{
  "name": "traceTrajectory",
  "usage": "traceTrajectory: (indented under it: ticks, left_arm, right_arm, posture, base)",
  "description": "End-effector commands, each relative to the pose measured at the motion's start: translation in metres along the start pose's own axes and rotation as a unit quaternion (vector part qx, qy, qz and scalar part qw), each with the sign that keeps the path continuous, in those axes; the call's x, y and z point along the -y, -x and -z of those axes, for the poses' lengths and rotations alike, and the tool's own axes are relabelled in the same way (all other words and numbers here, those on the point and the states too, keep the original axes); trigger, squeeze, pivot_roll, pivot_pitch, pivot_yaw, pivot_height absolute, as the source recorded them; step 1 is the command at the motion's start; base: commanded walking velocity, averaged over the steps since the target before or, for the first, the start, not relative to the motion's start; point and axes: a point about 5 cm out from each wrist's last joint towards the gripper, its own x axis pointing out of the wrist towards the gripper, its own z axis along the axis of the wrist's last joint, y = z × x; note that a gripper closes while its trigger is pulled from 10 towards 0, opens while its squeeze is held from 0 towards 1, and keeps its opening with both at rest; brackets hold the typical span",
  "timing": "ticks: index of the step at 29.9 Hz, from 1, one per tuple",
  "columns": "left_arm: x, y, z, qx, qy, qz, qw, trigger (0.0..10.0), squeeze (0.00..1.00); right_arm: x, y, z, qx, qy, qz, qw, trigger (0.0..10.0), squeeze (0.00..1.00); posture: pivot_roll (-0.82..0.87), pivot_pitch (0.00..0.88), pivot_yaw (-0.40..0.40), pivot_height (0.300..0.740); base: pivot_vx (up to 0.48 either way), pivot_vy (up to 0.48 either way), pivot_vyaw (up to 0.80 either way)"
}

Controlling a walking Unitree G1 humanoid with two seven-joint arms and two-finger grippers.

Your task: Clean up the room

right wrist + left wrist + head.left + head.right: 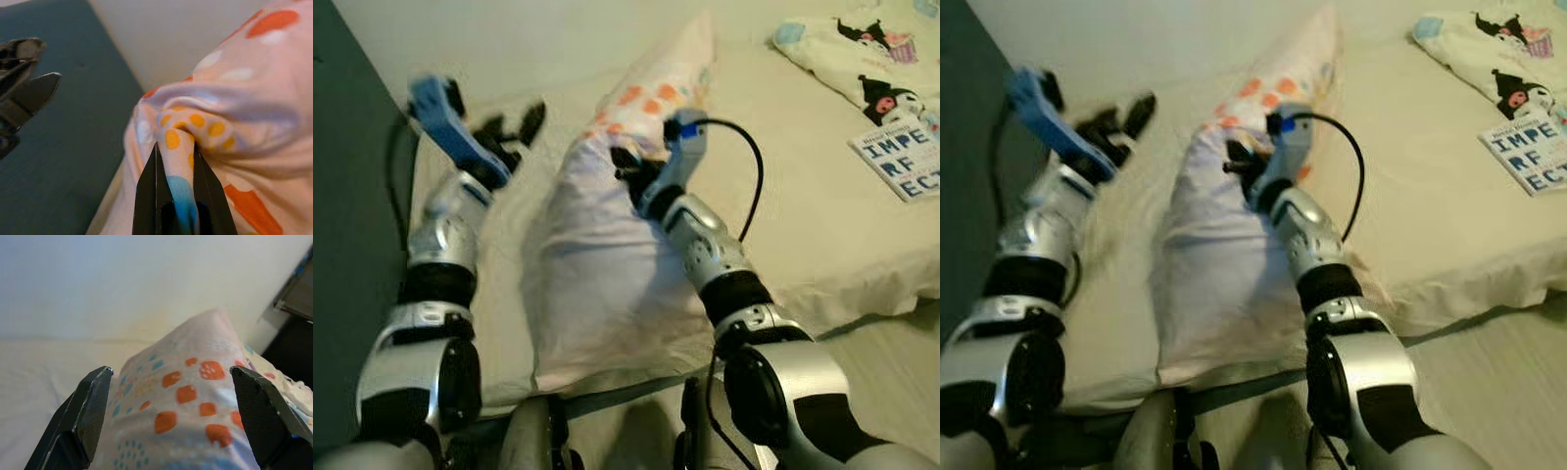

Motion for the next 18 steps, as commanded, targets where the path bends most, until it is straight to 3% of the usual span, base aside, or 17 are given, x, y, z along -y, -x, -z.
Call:
traceTrajectory:
  ticks: [1, 6, 8, 10, 12, 15, 16, 17, 18]
  left_arm:
    - [-0.009, 0.010, 0.011, -0.027, -0.013, -0.015, 0.999, 0.0, 1.00]
    - [-0.008, 0.027, 0.044, -0.079, -0.044, -0.008, 0.996, 0.0, 1.00]
    - [-0.008, 0.032, 0.054, -0.097, -0.051, -0.008, 0.994, 0.0, 0.96]
    - [-0.003, 0.044, 0.080, -0.137, -0.058, 0.001, 0.989, 0.0, 0.92]
    - [-0.001, 0.047, 0.084, -0.143, -0.058, 0.004, 0.988, 0.0, 0.92]
    - [0.010, 0.053, 0.101, -0.160, -0.029, 0.008, 0.987, 0.0, 0.86]
    - [0.010, 0.053, 0.101, -0.160, -0.029, 0.008, 0.987, 0.0, 0.86]
    - [0.014, 0.055, 0.110, -0.168, -0.016, 0.001, 0.986, 0.0, 0.75]
    - [0.014, 0.055, 0.110, -0.168, -0.016, 0.001, 0.986, 0.0, 0.75]
  right_arm:
    - [-0.007, -0.002, -0.006, 0.023, 0.010, -0.025, 0.999, 0.0, 0.00]
    - [0.012, 0.018, 0.016, 0.000, 0.012, 0.004, 1.000, 0.0, 0.00]
    - [0.018, 0.024, 0.019, -0.004, 0.014, 0.017, 1.000, 0.0, 0.00]
    - [0.034, 0.042, 0.024, -0.014, 0.021, 0.059, 0.998, 0.0, 0.00]
    - [0.037, 0.046, 0.024, -0.016, 0.023, 0.069, 0.997, 0.0, 0.00]
    - [0.065, 0.076, 0.037, -0.064, 0.064, 0.155, 0.984, 0.0, 0.00]
    - [0.065, 0.076, 0.037, -0.064, 0.064, 0.155, 0.984, 0.0, 0.00]
    - [0.087, 0.093, 0.041, -0.082, 0.067, 0.220, 0.970, 0.0, 0.00]
    - [0.087, 0.093, 0.041, -0.082, 0.067, 0.220, 0.970, 0.0, 0.00]
  posture:
    - [-0.05, 0.169, 0.039, 0.601]
    - [-0.05, 0.183, 0.042, 0.601]
    - [-0.06, 0.189, 0.046, 0.601]
    - [-0.07, 0.193, 0.051, 0.601]
    - [-0.07, 0.193, 0.051, 0.601]
    - [-0.08, 0.208, 0.066, 0.601]
    - [-0.08, 0.208, 0.066, 0.601]
    - [-0.09, 0.214, 0.072, 0.601]
    - [-0.09, 0.214, 0.072, 0.601]
  base:
    - [0.000, 0.000, 0.00]
    - [0.000, 0.000, 0.00]
    - [0.000, 0.000, 0.00]
    - [0.000, 0.000, 0.00]
    - [0.000, 0.000, 0.00]
    - [0.000, 0.000, 0.00]
    - [0.000, 0.000, 0.00]
    - [0.000, 0.000, 0.00]
    - [0.000, 0.000, 0.00]
